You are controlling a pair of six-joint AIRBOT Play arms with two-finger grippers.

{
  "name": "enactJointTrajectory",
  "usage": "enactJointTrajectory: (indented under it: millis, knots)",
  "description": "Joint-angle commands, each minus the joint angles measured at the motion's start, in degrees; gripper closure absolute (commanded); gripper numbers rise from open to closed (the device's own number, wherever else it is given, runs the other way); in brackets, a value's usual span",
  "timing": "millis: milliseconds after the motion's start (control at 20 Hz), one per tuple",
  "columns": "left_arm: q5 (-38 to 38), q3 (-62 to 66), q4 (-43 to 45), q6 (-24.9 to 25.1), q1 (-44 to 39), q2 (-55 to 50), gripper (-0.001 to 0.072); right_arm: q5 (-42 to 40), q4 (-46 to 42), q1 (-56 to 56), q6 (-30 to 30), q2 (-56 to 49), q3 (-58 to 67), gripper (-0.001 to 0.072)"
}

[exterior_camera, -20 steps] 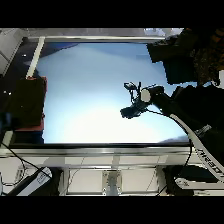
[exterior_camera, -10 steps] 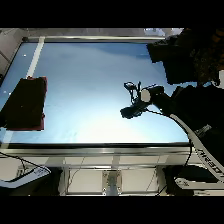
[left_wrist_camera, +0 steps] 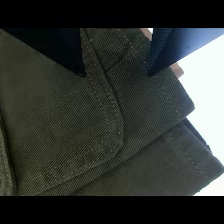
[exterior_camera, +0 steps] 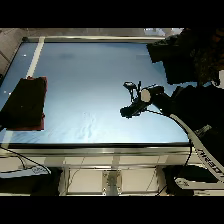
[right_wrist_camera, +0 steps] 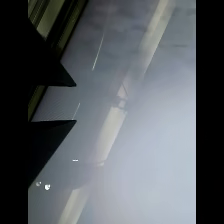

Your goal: Fold the clothes and pants, and hang the long-sleeved shirts on hangers.

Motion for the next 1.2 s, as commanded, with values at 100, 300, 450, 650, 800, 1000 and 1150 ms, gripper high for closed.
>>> enactJointTrajectory:
  millis: [100, 300, 450, 650, 800, 1000, 1150]
  knots:
    - [1.79, 0.26, 0.13, 0.46, -0.20, -1.18, 0.0291, -0.15, 0.09, -0.02, 0.35, 0.00, 0.04, 0.0467]
    - [-0.11, 0.31, 0.33, 0.46, 1.27, 0.76, 0.0271, -0.15, 0.09, -0.02, 0.35, 0.00, 0.04, 0.0467]
    - [-1.97, 0.31, 0.31, 0.46, 4.07, 1.11, 0.0272, -0.24, 0.09, -0.02, 0.37, 0.00, 0.07, 0.0467]
    - [-1.51, 0.31, -0.11, 2.03, 4.68, -2.78, 0.0272, -0.26, 0.20, -0.02, 0.55, 0.00, 0.07, 0.0467]
    - [-3.67, 0.33, -0.39, 1.99, 2.40, -4.04, 0.0287, -0.26, 0.96, -0.02, 1.75, 0.00, 0.07, 0.0466]
    - [-3.02, 2.84, -0.35, 1.97, -0.20, -3.74, 0.0629, -0.24, 1.64, -0.02, 1.88, 0.00, 0.07, 0.0467]
    - [-1.77, 4.07, -0.39, 1.95, -0.52, -2.01, 0.0695, -0.28, 1.66, -0.02, 1.88, 0.00, 0.04, 0.0467]
